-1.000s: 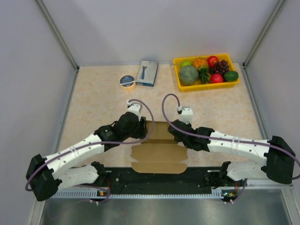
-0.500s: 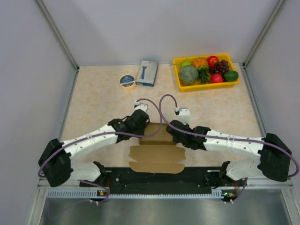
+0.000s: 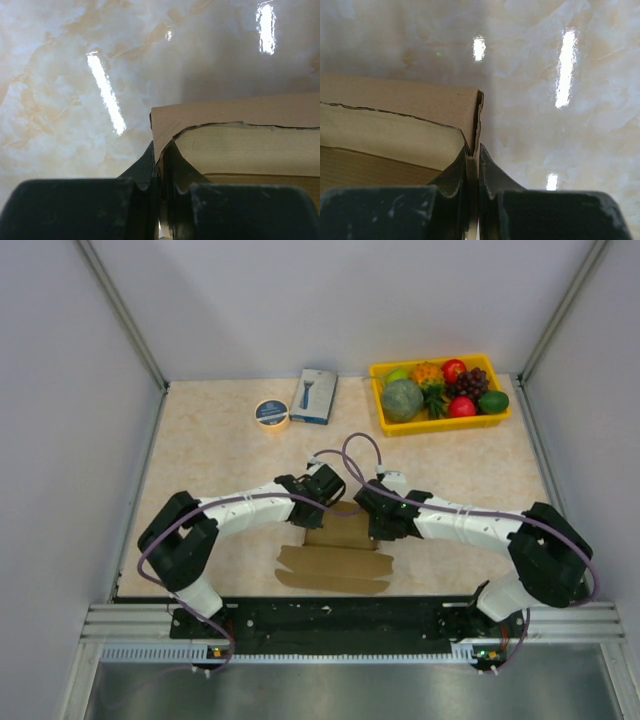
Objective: Fold the paper box
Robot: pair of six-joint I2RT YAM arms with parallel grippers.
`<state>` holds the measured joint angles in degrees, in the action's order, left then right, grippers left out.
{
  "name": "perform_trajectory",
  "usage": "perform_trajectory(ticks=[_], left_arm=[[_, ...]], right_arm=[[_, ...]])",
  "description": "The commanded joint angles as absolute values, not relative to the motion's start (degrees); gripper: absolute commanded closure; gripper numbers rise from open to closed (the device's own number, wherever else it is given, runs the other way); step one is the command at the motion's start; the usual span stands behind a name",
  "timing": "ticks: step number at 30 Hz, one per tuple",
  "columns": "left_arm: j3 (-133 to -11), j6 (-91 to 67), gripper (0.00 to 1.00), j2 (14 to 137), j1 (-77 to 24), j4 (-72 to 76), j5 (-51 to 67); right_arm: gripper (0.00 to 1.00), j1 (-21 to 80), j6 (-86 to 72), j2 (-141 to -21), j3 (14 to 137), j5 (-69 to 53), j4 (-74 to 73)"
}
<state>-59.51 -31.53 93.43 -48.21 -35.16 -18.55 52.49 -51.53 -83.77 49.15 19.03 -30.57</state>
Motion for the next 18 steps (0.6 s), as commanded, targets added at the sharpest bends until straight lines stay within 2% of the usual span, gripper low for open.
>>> perform_trajectory(ticks=[1, 7, 11, 12, 13, 15, 18], left_arm=[[-58.5, -27.6, 1.00, 97.1, -45.5, -32.3, -15.7], [-56.4, -25.4, 1.00, 100.1, -42.7, -28.1, -9.8], [-56.4, -25.9, 0.69, 97.2, -42.7, -27.1, -4.3], [-56.9, -25.9, 0.41, 96.5, -42.7, -27.9, -3.4], [-57.2, -25.8, 0.29, 95.8, -42.5, -28.2, -3.0], [-58.1, -25.9, 0.23, 93.1, -42.0, -29.9, -2.6], [-58.9, -26.1, 0.21, 89.5, -40.7, -31.8, -1.8]], right_arm=[[1.00, 50.1, -49.4, -86.0, 51.5, 13.2, -28.7], [1.00, 47.5, -46.1, -87.7, 50.0, 10.5, -25.1], [1.00, 47.5, -45.7, -89.7, 50.8, 9.0, -24.3], [1.00, 47.5, -45.5, -89.7, 51.0, 9.0, -24.4], [1.00, 47.4, -45.4, -89.7, 51.0, 9.2, -24.4], [1.00, 47.5, -44.9, -89.5, 51.3, 9.3, -24.4], [1.00, 47.5, -44.6, -89.4, 51.4, 9.1, -24.4]])
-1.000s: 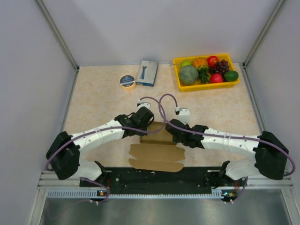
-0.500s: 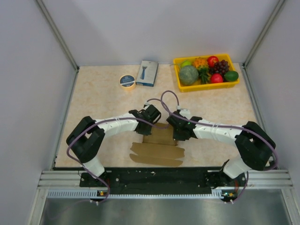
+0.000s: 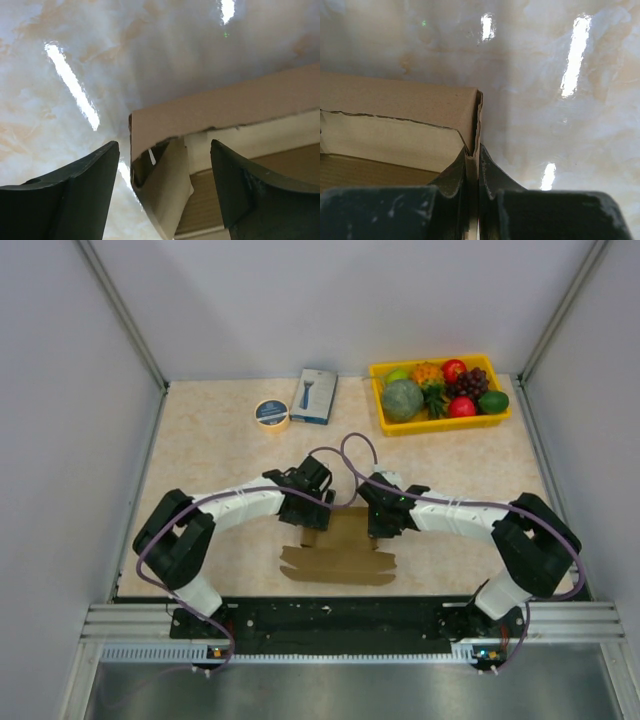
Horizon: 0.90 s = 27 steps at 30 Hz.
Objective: Fold the paper box
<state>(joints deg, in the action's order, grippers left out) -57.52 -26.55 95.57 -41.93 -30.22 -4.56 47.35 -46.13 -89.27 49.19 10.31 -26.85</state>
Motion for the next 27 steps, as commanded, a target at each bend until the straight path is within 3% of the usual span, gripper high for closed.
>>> perform_trajectory(ticks=[1, 6, 13, 15, 20, 21, 24, 26, 27], left_arm=[[-59.1, -26.2, 0.22, 88.7, -40.1, -32.5, -1.7], [-58.7, -26.4, 0.25, 84.1, -39.7, -34.6, -0.4], [-56.8, -26.5, 0.45, 86.2, -39.3, -34.3, -1.2], [-57.0, -26.1, 0.57, 87.6, -39.2, -34.7, -3.4], [-57.8, -25.1, 0.64, 92.5, -39.7, -35.3, -6.5], [-58.2, -25.1, 0.72, 93.2, -40.2, -35.4, -8.2], [-61.8, -25.3, 0.82, 98.0, -42.5, -39.3, -13.2], [-64.8, -26.3, 0.99, 101.9, -43.8, -40.9, -17.1], [-65.5, -26.8, 1.00, 103.1, -44.3, -41.8, -17.7]], right_arm=[[1.00, 47.4, -44.6, -89.5, 51.3, 8.9, -24.5], [1.00, 47.5, -44.3, -89.4, 51.2, 8.7, -24.4], [1.00, 47.4, -44.1, -88.8, 51.2, 9.0, -24.5], [1.00, 47.4, -44.1, -88.9, 51.2, 8.9, -24.4], [1.00, 47.4, -44.2, -89.3, 51.5, 9.0, -24.3], [1.00, 47.5, -44.6, -89.7, 51.6, 9.4, -24.3], [1.00, 47.5, -45.8, -91.4, 52.3, 11.5, -25.3], [1.00, 47.4, -47.4, -92.6, 53.7, 12.9, -27.3], [1.00, 47.4, -47.5, -93.8, 54.3, 13.2, -27.9]])
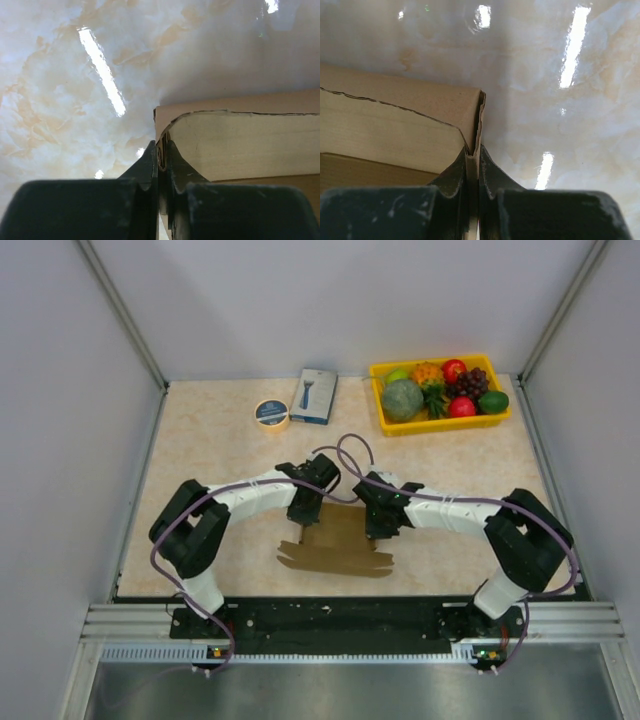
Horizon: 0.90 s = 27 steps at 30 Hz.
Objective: Fold the paper box
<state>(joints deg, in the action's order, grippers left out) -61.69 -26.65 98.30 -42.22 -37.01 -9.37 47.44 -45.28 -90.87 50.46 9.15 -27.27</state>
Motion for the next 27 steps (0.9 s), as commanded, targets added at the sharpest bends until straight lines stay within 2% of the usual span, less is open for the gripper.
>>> perform_trajectory(ticks=[1, 9, 16, 17, 18, 20, 22, 25, 27], left_arm=[[-65.7, -28.0, 1.00, 104.8, -44.6, -41.6, -17.1], [-64.3, -29.9, 1.00, 109.5, -44.6, -37.7, -13.6], [-63.3, -29.5, 0.99, 103.5, -43.2, -35.5, -8.0], [-63.3, -29.6, 0.96, 102.8, -43.0, -35.0, -7.5], [-63.4, -29.4, 0.86, 102.2, -43.0, -35.2, -7.0], [-63.8, -29.3, 0.74, 101.6, -42.5, -34.7, -4.7], [-63.0, -29.4, 0.53, 99.6, -41.9, -33.9, -2.3], [-61.7, -29.5, 0.39, 94.9, -41.3, -32.6, -1.2], [-61.3, -29.4, 0.35, 92.2, -40.6, -32.3, -1.0]], right_arm=[[1.00, 47.5, -47.5, -94.3, 55.3, 13.3, -28.4], [1.00, 47.2, -47.6, -99.4, 58.0, 12.5, -30.2], [1.00, 47.3, -45.4, -98.4, 57.8, 11.2, -29.0], [1.00, 47.3, -44.3, -97.7, 57.8, 11.2, -28.9], [1.00, 47.3, -43.4, -97.4, 57.8, 11.0, -28.7], [1.00, 47.3, -41.8, -96.6, 58.3, 11.3, -28.7], [1.00, 47.3, -40.3, -95.1, 58.9, 10.0, -28.6], [0.94, 47.3, -38.3, -92.6, 59.2, 9.6, -28.7], [0.90, 47.2, -37.4, -91.1, 59.1, 9.6, -28.7]])
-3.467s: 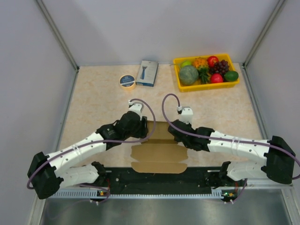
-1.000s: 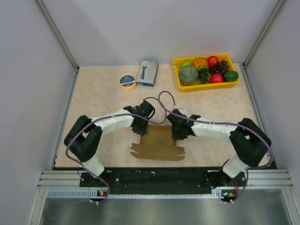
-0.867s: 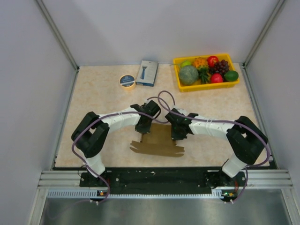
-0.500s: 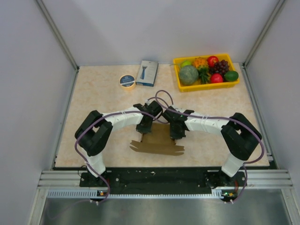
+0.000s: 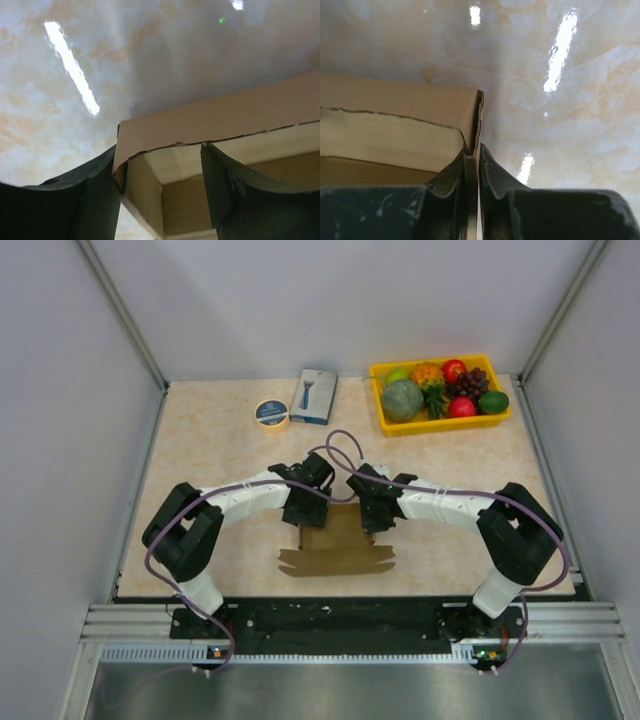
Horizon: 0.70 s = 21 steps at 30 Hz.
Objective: Fold the paper box
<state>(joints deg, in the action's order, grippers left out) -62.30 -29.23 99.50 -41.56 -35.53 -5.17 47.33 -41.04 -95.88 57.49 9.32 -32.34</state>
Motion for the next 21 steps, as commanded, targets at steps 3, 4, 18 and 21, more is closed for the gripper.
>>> perform_trajectory(ticks=[3, 4, 18, 21], left_arm=[[-60.4, -29.4, 0.29, 87.6, -39.4, -32.3, 1.7], [-59.9, -29.4, 0.28, 85.5, -39.1, -31.7, 2.5], [-51.9, -28.8, 0.19, 76.6, -38.5, -29.8, 2.4], [-52.0, -28.7, 0.13, 74.8, -38.6, -30.1, 0.5]], right_arm=[[0.83, 47.2, -36.4, -89.0, 58.4, 8.4, -28.3], [0.80, 47.2, -36.1, -87.9, 58.0, 8.0, -28.0], [0.44, 47.3, -34.9, -84.0, 53.4, 7.9, -24.7], [0.35, 46.9, -33.8, -83.6, 53.3, 7.8, -24.7]])
